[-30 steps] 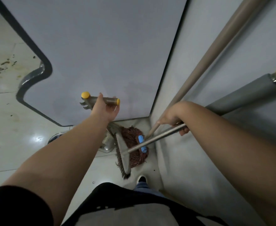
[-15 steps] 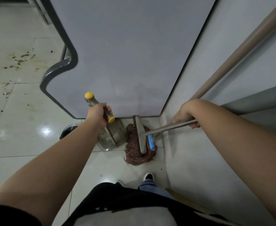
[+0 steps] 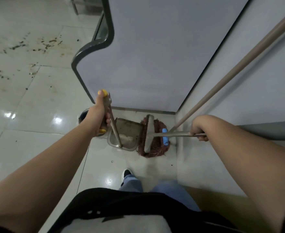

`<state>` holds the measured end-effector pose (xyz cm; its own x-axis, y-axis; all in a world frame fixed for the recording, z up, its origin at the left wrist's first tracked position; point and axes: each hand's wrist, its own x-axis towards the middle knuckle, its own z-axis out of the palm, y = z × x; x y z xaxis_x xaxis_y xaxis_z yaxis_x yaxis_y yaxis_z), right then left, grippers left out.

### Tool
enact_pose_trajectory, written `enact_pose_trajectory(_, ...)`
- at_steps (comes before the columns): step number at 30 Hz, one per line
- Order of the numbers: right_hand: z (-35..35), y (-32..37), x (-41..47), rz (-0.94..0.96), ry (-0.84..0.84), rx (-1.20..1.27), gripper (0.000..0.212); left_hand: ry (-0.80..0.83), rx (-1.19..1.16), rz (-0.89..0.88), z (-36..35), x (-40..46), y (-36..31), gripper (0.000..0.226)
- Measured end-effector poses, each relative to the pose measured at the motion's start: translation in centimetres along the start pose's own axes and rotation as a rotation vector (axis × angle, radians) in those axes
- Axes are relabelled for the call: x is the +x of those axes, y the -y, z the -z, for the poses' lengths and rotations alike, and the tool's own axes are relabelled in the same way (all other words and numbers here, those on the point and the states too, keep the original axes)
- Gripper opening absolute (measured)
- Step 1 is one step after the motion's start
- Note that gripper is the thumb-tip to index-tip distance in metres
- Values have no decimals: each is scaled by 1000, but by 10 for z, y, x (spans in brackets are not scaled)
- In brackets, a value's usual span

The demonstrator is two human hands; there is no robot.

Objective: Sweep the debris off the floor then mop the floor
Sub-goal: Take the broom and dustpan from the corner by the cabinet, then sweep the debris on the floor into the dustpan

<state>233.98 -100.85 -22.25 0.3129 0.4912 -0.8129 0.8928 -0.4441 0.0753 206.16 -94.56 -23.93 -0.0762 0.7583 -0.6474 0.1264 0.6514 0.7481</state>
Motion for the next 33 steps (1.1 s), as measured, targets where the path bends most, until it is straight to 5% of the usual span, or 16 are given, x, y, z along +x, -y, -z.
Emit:
enact_pose_trajectory(4,-41,-6,12,-184,229,161,37,-138,55,-36,18,-47,46,73)
enact_pose_trajectory(17,-170,0,-20,-85,286,306,46,-243,86,-40,80,-179,164,68)
enact_pose_trajectory(27,-243,116,-66,1,444,95,58,-365,62,43,200,-235,245,80)
enact_pose_trajectory(33,-285,207,-113,39,418,26,40,-455,10,58,300,-271,287,86)
